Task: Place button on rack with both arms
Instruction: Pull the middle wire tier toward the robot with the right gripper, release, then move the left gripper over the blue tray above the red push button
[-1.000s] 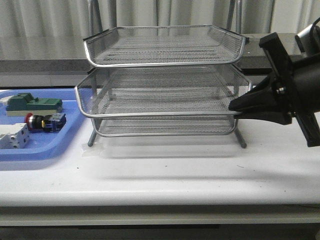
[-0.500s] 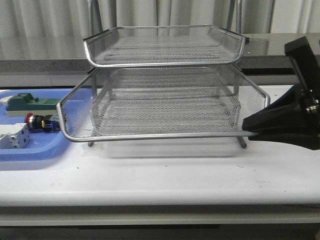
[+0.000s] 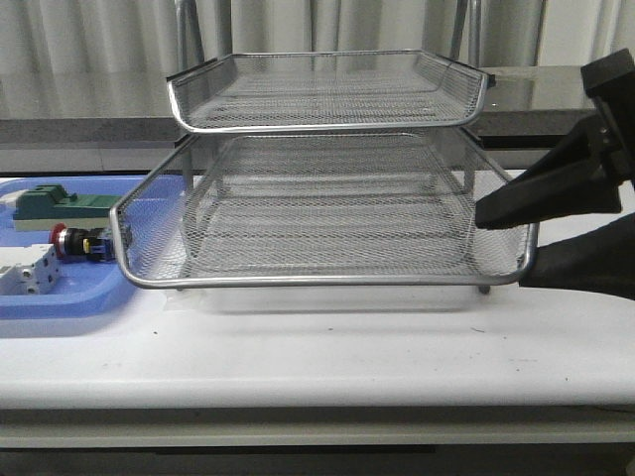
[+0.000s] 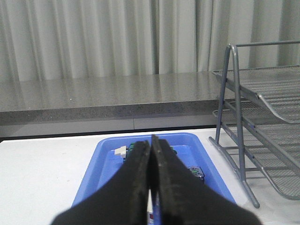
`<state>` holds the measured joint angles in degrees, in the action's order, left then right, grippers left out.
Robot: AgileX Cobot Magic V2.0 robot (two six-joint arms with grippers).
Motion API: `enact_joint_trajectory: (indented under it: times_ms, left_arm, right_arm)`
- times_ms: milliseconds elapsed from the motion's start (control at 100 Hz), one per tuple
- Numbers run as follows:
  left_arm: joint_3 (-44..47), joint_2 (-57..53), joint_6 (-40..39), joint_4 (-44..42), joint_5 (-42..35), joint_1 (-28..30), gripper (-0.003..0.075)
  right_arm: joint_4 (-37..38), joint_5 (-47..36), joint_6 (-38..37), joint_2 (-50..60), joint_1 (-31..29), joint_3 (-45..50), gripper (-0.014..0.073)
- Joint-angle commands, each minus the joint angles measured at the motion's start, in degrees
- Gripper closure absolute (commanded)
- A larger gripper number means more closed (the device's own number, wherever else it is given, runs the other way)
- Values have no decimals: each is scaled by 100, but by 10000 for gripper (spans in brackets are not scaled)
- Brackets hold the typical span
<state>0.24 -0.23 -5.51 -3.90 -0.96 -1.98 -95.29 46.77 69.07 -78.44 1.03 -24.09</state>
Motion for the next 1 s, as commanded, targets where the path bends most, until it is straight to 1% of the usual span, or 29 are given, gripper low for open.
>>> enact_joint_trajectory:
  times_ms: [0, 190, 280, 410, 540, 660, 730, 820, 920, 990]
  left_arm:
    - [197, -184, -54, 39, -476, -55, 741]
    - [197, -184, -54, 39, -476, -55, 741]
    - [197, -184, -54, 39, -476, -55, 741]
    - [197, -184, -54, 39, -476, -55, 741]
    - [197, -184, -54, 39, -476, -55, 741]
    - [197, -184, -54, 39, -476, -55, 741]
    - [197, -184, -54, 39, -476, -55, 741]
    - [197, -184, -54, 39, -476, -55, 741]
    - [197, -184, -54, 39, -476, -55, 741]
    - [197, -184, -54, 39, -476, -55, 741]
  right_arm:
    - [200, 379, -212, 381, -2, -88, 139]
    - [1704, 157, -1523, 1036, -2, -101, 139]
    - [2662, 9, -2226, 1454, -2, -201, 139]
    - [4212, -36, -3463, 2081, -2, -499, 139]
    - [5692, 120, -4670, 2698, -2, -998, 139]
    - [7044, 351, -5564, 3149, -2, -1485, 139]
    - [7662, 427, -5958, 3408, -2, -1719, 139]
    - [8272, 434, -6318, 3757, -2, -1895, 139]
    - [8694, 429, -6577, 4118, -2, -1955, 139]
    - [8873, 435, -6609, 4349, -2, -1955, 139]
